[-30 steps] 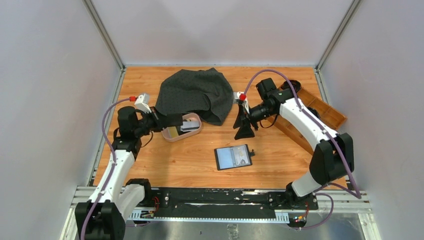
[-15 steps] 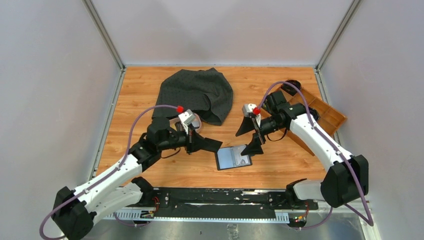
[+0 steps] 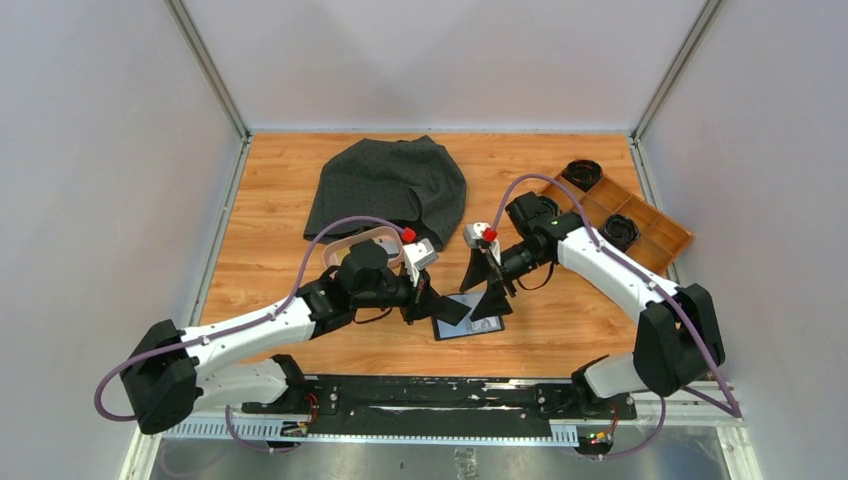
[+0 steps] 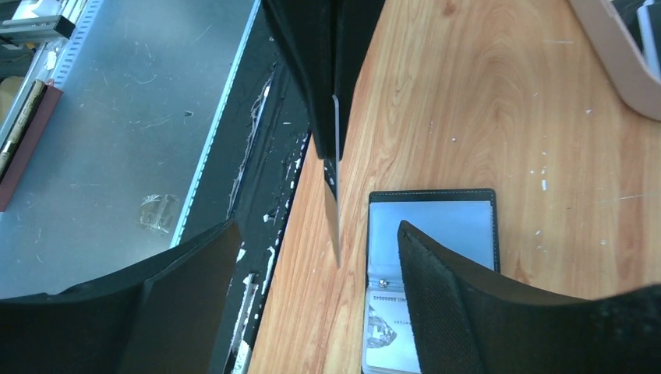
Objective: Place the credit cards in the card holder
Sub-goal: Insert the credit card into the card holder.
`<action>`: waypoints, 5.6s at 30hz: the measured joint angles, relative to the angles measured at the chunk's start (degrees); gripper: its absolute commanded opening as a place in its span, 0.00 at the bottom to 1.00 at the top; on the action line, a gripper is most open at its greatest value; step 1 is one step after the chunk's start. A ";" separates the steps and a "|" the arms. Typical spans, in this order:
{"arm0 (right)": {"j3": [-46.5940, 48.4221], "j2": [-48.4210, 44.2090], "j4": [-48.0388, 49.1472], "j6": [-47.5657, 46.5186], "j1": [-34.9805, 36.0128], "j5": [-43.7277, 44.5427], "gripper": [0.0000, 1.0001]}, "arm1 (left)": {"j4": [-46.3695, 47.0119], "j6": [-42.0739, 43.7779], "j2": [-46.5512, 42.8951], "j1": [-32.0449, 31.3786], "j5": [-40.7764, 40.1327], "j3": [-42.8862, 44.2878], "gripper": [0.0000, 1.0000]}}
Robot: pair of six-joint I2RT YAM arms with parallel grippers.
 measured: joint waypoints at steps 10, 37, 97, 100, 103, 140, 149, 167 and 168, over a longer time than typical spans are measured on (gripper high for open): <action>0.00 2.69 2.01 2.05 4.02 1.66 0.42 | 2.36 -0.04 1.55 -2.14 -2.03 0.35 0.00; 0.11 3.54 1.55 3.41 4.61 3.26 0.00 | 3.65 -5.03 -16.11 -2.49 -15.06 -7.74 0.89; -15.43 12.92 26.56 58.99 -9.97 16.22 0.00 | 46.05 -29.44 28.35 -2.49 -17.88 -17.92 0.15; -15.43 13.11 26.77 60.15 -10.05 16.37 0.00 | 45.99 -29.49 28.89 -2.49 -18.47 -17.92 0.13; -15.43 13.57 26.93 61.33 -10.08 16.57 0.00 | 45.97 -29.66 29.51 -2.49 -18.71 -17.94 0.13; -13.40 19.82 29.38 62.18 -9.64 12.94 0.00 | 47.76 -30.77 30.53 -2.60 -19.23 -19.43 0.11; -13.44 20.76 32.11 61.81 -8.85 11.30 0.00 | 48.33 -32.00 30.53 -2.64 -19.39 -19.96 0.11; -21.77 18.58 49.92 72.39 -7.74 10.19 0.00 | 56.92 -37.00 34.05 -2.89 -19.30 -22.84 0.11; -22.23 18.40 50.90 73.00 -7.63 10.21 0.00 | 57.75 -37.24 34.51 -2.89 -19.30 -22.97 0.11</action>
